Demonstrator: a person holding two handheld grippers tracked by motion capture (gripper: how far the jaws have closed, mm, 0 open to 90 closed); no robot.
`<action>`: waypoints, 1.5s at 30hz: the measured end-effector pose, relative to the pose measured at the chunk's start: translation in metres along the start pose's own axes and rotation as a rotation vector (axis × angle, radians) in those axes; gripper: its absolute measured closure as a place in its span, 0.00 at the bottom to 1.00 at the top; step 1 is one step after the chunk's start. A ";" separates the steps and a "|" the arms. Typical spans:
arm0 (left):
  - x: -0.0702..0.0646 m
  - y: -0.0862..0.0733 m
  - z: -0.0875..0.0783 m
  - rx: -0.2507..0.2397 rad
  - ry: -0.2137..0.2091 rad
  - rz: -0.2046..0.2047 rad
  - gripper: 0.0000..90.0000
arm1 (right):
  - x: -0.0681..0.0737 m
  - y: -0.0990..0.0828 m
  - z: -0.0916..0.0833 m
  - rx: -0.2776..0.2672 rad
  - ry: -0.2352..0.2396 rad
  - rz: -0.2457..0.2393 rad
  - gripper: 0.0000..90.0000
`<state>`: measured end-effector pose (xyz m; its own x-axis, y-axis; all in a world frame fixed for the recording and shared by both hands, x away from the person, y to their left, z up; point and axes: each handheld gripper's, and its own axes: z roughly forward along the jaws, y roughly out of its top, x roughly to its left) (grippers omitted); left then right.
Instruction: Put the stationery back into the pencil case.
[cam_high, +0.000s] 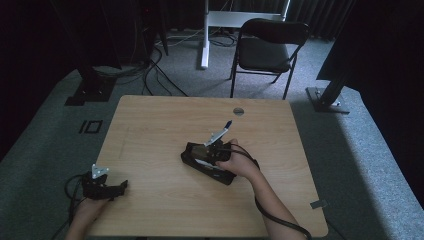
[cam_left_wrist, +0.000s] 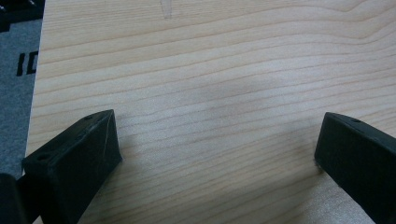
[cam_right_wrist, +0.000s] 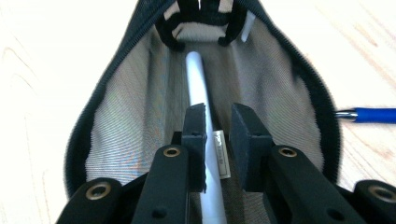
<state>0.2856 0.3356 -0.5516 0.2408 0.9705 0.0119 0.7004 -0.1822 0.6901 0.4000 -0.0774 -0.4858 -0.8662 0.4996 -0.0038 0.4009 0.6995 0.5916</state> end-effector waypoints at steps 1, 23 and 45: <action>0.000 0.000 0.000 0.000 0.000 0.000 0.00 | 0.000 0.000 -0.002 -0.008 0.007 -0.004 0.84; 0.000 0.000 0.000 0.000 0.000 0.000 0.00 | -0.024 -0.013 -0.055 -0.239 -0.029 0.140 0.84; 0.000 0.000 0.000 0.000 0.000 0.000 0.00 | -0.065 -0.031 -0.033 -0.290 -0.221 0.362 0.79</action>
<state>0.2857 0.3356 -0.5516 0.2407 0.9705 0.0120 0.7003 -0.1822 0.6902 0.4344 -0.1486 -0.4769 -0.5904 0.8019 0.0909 0.5370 0.3063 0.7860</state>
